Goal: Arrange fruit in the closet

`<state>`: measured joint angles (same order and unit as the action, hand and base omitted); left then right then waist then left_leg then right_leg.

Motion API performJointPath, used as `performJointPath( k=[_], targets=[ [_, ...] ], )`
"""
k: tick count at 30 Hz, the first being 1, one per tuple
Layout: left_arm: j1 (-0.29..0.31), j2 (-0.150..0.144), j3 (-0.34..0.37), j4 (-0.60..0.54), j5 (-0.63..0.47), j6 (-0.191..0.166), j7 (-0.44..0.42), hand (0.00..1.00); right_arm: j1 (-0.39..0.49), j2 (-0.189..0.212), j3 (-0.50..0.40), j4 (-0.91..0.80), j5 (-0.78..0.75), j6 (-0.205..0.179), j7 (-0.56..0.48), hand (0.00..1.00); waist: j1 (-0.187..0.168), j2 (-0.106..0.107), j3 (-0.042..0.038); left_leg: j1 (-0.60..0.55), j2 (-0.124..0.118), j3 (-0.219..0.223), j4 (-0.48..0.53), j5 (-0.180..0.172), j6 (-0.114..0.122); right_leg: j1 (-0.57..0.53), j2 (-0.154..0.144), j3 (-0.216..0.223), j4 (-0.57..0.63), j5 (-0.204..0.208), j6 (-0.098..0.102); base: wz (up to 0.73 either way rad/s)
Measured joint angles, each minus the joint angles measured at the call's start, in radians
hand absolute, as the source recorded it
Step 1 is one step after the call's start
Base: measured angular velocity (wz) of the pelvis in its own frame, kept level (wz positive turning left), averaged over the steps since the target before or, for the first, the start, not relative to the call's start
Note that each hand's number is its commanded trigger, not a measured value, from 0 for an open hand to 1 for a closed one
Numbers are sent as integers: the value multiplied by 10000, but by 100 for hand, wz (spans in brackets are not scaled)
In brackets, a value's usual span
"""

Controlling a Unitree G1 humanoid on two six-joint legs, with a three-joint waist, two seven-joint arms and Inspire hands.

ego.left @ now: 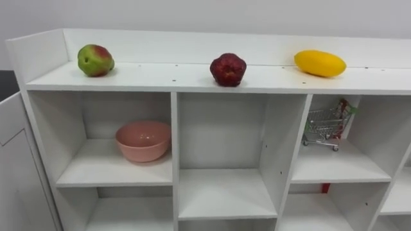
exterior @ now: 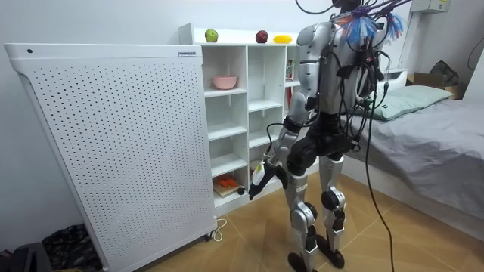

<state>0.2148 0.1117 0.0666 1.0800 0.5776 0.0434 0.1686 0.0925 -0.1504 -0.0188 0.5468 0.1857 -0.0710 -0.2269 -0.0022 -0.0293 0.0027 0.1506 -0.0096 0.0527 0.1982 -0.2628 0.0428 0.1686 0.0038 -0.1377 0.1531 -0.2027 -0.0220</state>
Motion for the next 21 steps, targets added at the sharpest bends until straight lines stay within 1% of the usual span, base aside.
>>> performJointPath(
  k=[2, 3, 5, 8, 10, 15, 17, 21],
  targets=[
    [-79, 19, -133, 0, -62, -5, -5, 0, -6, 3, -17, -1431, -42, -31, -284, 0, 45, 36, -14, -69, 1, -2, 21, 4, 9, -123, -1, -10, 3, 25, -1, 0],
    [-98, 20, -134, 1, -63, -5, -6, 0, -10, 4, -18, -1747, -71, -64, -344, 0, 38, 44, -13, -71, 0, -3, 20, 5, 10, -122, -3, -6, -1, 27, -1, 0],
    [-94, 44, -132, 6, -67, -13, -5, 0, -29, -1, -30, -2913, -286, -164, -554, 0, 76, 70, -34, -29, -2, 15, 21, 7, 14, -99, 2, 25, 5, 27, -1, -2],
    [-44, 99, -135, -12, -56, -29, -3, 0, -29, -3, -20, -3998, -322, -284, -728, 0, 98, 80, -36, -13, -2, 37, 42, 15, 22, -72, 0, 7, 22, 27, -1, -1],
    [45, 158, -132, -25, -16, -79, 51, 0, -70, -26, -19, -4823, -375, -447, -871, 0, 114, 70, -40, -17, -4, 33, 41, 21, 28, -58, -3, 20, 26, 28, 0, 0],
    [195, 177, -191, -16, 8, -92, 185, 0, -549, -113, -29, -5575, -365, -569, -1187, 0, 106, 67, -40, -57, -6, 31, 68, 25, 37, -117, -8, 59, 66, 44, 13, 0],
    [220, 202, -350, 25, 2, -90, 183, 0, -889, -125, -32, -5871, -363, -652, -1367, 0, 99, 100, -20, -74, 0, 27, 25, 26, 42, -155, -7, 35, 137, 43, 13, 0],
    [192, 229, -501, 24, -64, -91, 183, 0, -1464, -195, -22, -6139, -351, -741, -1454, 0, 108, 114, -29, -196, 2, 21, 1, 29, 47, -303, -5, 20, 184, 60, 0, 0]
  ],
)
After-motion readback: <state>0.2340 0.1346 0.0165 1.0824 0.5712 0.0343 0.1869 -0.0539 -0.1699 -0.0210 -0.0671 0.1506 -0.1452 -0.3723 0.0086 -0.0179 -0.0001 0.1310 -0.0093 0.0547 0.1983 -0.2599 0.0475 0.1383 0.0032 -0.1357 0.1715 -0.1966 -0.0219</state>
